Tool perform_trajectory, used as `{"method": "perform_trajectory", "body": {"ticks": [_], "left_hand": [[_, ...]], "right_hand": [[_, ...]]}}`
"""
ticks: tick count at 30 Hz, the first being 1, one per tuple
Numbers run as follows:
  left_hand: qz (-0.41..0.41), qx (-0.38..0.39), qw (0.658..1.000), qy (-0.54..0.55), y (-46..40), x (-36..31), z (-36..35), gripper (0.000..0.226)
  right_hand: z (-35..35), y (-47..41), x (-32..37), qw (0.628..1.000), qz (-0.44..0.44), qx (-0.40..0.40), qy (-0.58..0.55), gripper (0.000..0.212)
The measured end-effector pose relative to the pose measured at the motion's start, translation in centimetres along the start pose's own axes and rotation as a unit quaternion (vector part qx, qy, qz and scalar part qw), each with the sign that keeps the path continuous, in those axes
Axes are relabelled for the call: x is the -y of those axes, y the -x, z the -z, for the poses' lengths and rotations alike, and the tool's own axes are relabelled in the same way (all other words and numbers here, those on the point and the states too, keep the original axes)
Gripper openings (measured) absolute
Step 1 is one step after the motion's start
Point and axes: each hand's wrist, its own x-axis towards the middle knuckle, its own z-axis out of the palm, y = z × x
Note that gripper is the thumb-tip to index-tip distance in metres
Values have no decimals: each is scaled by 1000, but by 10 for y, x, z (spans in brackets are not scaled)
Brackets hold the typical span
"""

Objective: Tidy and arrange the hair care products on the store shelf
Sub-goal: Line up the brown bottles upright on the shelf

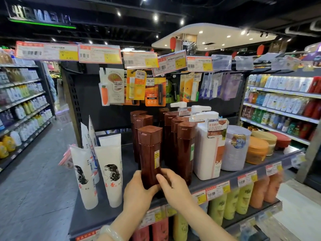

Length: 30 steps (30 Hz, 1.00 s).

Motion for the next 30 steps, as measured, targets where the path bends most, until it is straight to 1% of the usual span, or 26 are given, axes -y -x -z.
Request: {"method": "perform_trajectory", "body": {"ticks": [2,3,5,6,7,9,10,11,13,16,25,30], "left_hand": [[2,0,1000,1,-1,1,0,44],[2,1,1000,2,-1,2,-1,46],[3,0,1000,10,-1,2,0,46],[4,-1,1000,14,-1,3,0,45],[4,-1,1000,18,-1,3,0,44],[5,0,1000,24,-1,3,-1,44],[6,1,1000,28,0,2,-1,44],[7,1,1000,30,0,2,-1,44],[8,2,999,32,1,2,-1,45],[9,3,999,36,1,2,-1,45],[7,-4,1000,27,0,3,-1,46],[12,-3,1000,21,-1,3,-2,51]], "right_hand": [[4,8,-2,994,42,-98,-13,12],[7,12,-4,985,62,-160,-16,13],[16,17,-9,961,76,-266,-4,24],[21,17,-11,953,61,-296,2,34],[26,17,-12,954,28,-297,3,45],[33,12,-14,971,-52,-234,2,70],[36,9,-13,977,-77,-200,8,79],[38,6,-13,980,-92,-176,13,82],[39,-1,-14,983,-98,-157,19,77],[39,-5,-15,982,-106,-151,47,65],[37,-1,-11,983,-96,-146,62,66],[34,-1,-12,985,-85,-132,68,67]]}}
